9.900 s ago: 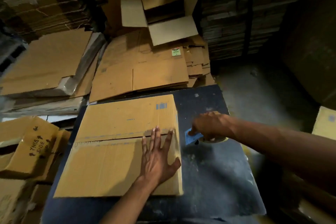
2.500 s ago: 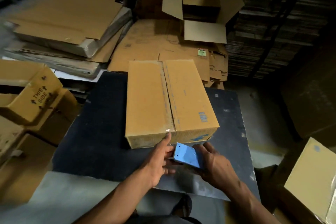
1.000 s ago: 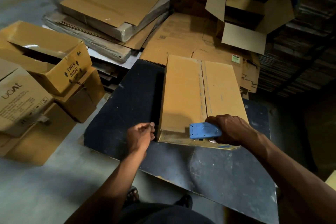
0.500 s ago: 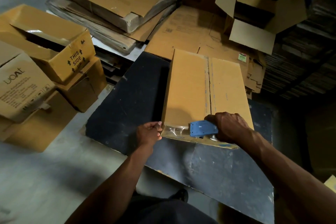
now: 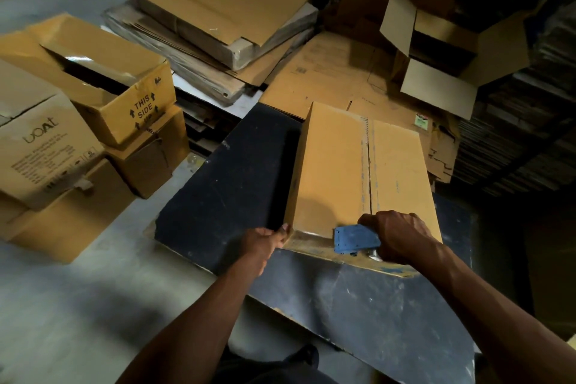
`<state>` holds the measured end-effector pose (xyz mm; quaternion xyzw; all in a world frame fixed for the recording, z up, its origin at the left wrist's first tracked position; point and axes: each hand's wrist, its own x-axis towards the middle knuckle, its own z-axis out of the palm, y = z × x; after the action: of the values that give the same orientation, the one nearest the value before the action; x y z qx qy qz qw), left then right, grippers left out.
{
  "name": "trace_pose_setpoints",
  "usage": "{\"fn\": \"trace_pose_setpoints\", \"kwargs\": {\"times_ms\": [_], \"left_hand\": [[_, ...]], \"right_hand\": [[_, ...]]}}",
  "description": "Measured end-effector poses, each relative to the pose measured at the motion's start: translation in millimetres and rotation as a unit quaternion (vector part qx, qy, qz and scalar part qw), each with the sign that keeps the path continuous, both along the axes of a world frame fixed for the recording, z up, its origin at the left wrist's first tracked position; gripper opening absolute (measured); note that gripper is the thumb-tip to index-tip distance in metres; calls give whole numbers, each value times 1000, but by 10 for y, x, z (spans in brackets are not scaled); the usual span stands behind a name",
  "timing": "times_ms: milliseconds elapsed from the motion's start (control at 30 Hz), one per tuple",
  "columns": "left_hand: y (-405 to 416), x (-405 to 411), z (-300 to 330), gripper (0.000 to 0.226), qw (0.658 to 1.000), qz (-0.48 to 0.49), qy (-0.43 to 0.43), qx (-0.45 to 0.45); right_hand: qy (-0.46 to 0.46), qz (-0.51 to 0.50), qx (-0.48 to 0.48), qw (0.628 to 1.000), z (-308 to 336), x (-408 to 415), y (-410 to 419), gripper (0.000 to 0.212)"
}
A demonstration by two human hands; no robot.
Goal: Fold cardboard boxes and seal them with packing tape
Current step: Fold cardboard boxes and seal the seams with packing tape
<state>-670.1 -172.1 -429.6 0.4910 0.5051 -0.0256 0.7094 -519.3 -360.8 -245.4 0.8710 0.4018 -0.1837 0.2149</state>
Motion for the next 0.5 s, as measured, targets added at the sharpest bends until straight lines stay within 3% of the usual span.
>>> {"fn": "trace_pose_setpoints", "kwargs": {"times_ms": [100, 200, 267, 367, 433, 500], "left_hand": [[-29, -44, -59, 61, 996, -49, 74, -33], [12, -65, -193, 41, 993, -48, 95, -42], [65, -109, -271, 32, 994, -46, 99, 26], [101, -164, -251, 14, 993, -15, -8, 121], [-4, -258, -20, 49, 982, -33, -116, 146], [-187, -337, 113, 71, 963, -107, -178, 173]], "right_hand": [[0, -5, -2, 1000, 15, -26, 13, 55], [-12, -7, -8, 1000, -8, -30, 6, 57], [-18, -7, -8, 1000, -20, -34, -2, 61], [-15, -14, -6, 1000, -10, -35, 3, 63], [-14, -16, -1, 1000, -15, -40, -4, 61], [-12, -21, -1, 1000, -10, -64, -14, 60]]}}
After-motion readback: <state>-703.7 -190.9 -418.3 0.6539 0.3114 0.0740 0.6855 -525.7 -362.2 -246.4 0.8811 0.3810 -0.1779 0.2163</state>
